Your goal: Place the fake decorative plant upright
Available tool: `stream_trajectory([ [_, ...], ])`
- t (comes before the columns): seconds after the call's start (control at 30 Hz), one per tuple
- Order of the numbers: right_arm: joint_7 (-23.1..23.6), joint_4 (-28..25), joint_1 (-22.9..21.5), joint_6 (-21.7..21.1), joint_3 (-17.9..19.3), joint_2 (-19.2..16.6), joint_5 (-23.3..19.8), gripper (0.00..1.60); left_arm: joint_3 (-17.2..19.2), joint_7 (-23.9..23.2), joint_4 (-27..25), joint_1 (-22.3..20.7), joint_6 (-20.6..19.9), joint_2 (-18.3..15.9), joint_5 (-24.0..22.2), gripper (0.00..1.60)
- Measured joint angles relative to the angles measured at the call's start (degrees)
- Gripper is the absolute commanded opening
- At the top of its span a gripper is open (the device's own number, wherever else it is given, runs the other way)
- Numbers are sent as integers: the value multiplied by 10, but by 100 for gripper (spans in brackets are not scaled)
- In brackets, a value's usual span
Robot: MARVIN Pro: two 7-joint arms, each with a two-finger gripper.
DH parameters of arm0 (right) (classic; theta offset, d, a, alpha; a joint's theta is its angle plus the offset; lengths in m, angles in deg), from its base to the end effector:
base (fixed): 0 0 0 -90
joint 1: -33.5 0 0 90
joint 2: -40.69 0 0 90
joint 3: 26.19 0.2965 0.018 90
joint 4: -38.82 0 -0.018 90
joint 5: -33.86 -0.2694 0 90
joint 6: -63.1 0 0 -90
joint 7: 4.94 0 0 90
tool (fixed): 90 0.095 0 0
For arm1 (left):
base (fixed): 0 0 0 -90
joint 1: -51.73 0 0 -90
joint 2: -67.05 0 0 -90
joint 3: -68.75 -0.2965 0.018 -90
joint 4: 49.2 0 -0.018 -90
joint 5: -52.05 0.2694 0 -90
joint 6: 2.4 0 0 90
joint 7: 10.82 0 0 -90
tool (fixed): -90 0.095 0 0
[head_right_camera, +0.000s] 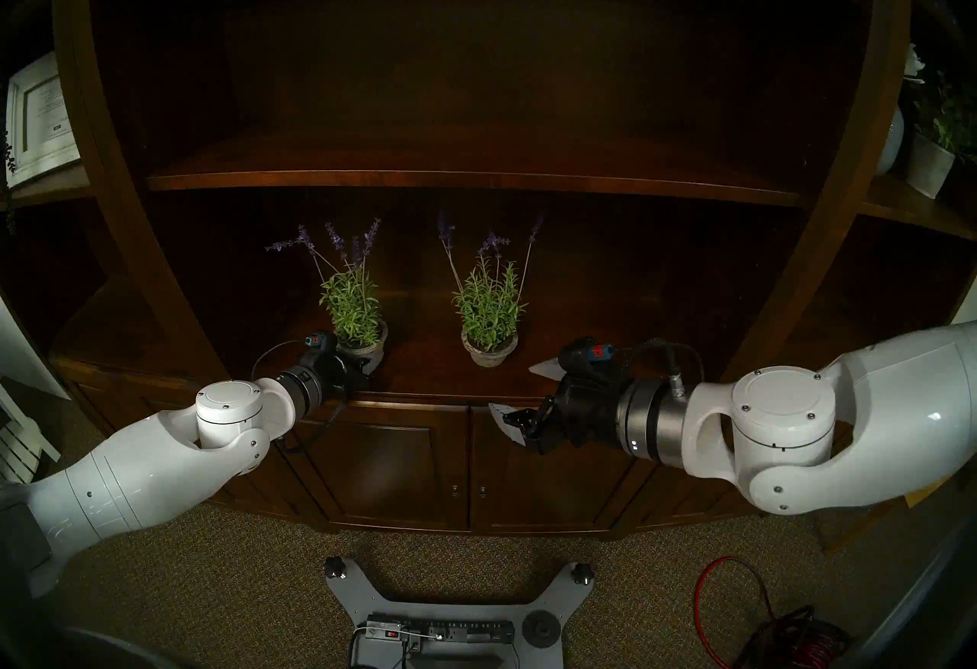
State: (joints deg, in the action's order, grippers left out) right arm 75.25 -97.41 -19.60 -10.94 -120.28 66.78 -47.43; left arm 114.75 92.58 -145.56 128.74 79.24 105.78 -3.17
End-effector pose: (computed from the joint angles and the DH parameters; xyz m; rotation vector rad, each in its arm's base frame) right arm 0.2508 -0.0487 -0.1484 -2.2193 -0.9226 -1.2610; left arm 0.3569 0.0689 -0.3216 2.4936 -0.3849 1.5293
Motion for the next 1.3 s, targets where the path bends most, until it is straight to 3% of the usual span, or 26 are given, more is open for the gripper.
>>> stream_trajectory([
  [0.23,0,0,0,0,0,0,0,160,-2,-1,0,1,3,-3,0,0],
  [0.3,0,0,0,0,0,0,0,160,-2,-1,0,1,4,-3,0,19],
  [0.77,0,0,0,0,0,0,0,160,-6,6,-1,1,5,-4,-2,62],
  [1.1,0,0,0,0,0,0,0,160,-9,10,-2,3,4,-6,-4,80],
  [1.23,0,0,0,0,0,0,0,160,-10,11,-3,3,5,-8,-6,120],
  [1.3,0,0,0,0,0,0,0,160,-10,11,-3,3,5,-8,-6,121],
])
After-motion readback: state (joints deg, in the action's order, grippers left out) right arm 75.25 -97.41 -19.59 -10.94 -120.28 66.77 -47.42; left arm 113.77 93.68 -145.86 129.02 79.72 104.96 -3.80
